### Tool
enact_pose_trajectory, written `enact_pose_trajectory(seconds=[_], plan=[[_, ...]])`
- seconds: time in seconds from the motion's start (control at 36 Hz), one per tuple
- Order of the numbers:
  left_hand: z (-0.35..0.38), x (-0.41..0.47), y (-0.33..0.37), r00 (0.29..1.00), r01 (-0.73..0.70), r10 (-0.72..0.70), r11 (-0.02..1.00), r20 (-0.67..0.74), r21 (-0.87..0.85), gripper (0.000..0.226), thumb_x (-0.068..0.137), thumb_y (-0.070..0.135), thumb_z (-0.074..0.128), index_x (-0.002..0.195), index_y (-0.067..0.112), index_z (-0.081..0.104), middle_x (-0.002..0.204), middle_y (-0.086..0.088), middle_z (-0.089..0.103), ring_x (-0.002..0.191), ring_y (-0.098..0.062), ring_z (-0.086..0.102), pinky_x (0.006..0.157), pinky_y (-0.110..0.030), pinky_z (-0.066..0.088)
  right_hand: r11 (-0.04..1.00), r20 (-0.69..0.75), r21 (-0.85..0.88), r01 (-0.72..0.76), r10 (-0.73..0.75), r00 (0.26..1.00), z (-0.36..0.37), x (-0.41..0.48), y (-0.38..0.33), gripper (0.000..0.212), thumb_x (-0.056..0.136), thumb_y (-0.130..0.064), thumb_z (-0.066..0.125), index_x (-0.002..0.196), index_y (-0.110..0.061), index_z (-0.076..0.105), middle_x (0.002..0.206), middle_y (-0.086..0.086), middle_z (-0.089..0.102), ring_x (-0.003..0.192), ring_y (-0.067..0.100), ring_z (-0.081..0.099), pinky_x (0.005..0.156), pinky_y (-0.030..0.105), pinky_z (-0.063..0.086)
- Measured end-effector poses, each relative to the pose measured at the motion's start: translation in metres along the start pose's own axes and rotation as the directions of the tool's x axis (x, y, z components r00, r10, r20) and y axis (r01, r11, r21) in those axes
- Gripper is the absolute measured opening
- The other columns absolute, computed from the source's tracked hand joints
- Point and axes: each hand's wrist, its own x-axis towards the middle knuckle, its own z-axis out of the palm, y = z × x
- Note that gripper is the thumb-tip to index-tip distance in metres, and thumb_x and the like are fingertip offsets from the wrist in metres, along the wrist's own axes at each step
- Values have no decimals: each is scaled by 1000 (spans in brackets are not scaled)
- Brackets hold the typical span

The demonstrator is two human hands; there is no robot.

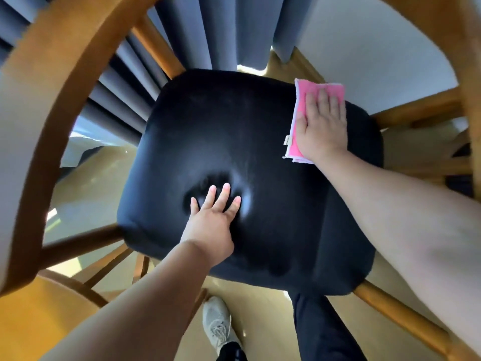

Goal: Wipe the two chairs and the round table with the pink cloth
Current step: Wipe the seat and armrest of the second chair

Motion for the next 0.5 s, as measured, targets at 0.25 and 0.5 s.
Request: enact_pose_trajectory(seconds=[0.25, 0.5], plan=[[3, 0, -3, 998, -16, 17, 1000, -54, 14, 89, 80, 10, 46, 151, 29, -4, 157, 1, -21, 144, -25, -17, 115, -53, 1, 988, 48, -10, -151, 151, 987, 30, -139, 11, 64, 99, -43, 3, 156, -16, -3, 164, 10, -3, 151, 30, -7, 122, 43, -6], [1, -1, 4, 998, 10, -10, 1000, -68, 4, 85, 80, 12, 43, 152, 26, 1, 158, 0, -16, 145, -27, -14, 116, -55, 3, 973, 55, 64, -224, 220, 974, 60, -246, 6, 63, 99, -40, 19, 152, -7, 22, 159, 17, 23, 148, 38, 17, 120, 49, 6]])
